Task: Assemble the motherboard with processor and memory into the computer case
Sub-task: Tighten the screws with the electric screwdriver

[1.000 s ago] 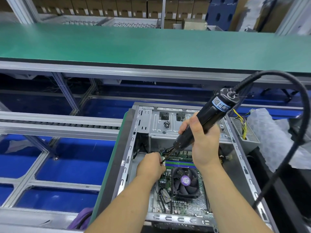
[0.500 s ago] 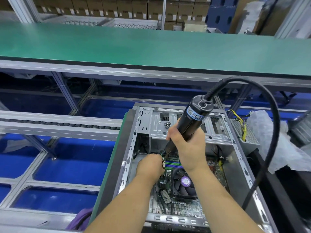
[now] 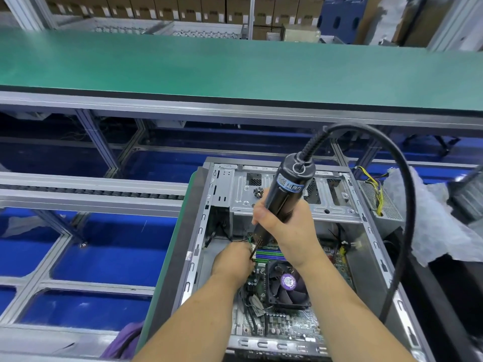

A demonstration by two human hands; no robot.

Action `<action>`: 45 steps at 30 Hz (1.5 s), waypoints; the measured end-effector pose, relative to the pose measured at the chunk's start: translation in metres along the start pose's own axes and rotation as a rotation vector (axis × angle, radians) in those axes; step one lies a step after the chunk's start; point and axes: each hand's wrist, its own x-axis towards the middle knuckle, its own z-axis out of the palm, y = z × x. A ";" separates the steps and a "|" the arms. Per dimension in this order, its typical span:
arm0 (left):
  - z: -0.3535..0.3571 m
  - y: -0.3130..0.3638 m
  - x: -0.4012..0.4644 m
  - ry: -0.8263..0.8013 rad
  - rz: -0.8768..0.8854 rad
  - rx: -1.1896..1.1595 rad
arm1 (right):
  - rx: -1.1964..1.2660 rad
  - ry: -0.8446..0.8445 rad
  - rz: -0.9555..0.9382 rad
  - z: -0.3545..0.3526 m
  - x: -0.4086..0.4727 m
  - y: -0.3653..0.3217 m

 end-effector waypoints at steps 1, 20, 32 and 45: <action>0.002 -0.001 0.001 -0.003 -0.014 -0.037 | 0.003 0.004 0.005 -0.001 0.001 0.001; 0.007 -0.004 0.006 -0.047 -0.223 -0.279 | 0.054 0.053 0.022 0.000 0.002 0.015; 0.010 -0.006 0.008 -0.030 -0.206 -0.292 | 0.049 0.076 0.030 0.000 0.000 0.018; 0.009 -0.006 0.008 -0.015 -0.194 -0.288 | 0.029 0.029 0.029 0.006 -0.001 0.018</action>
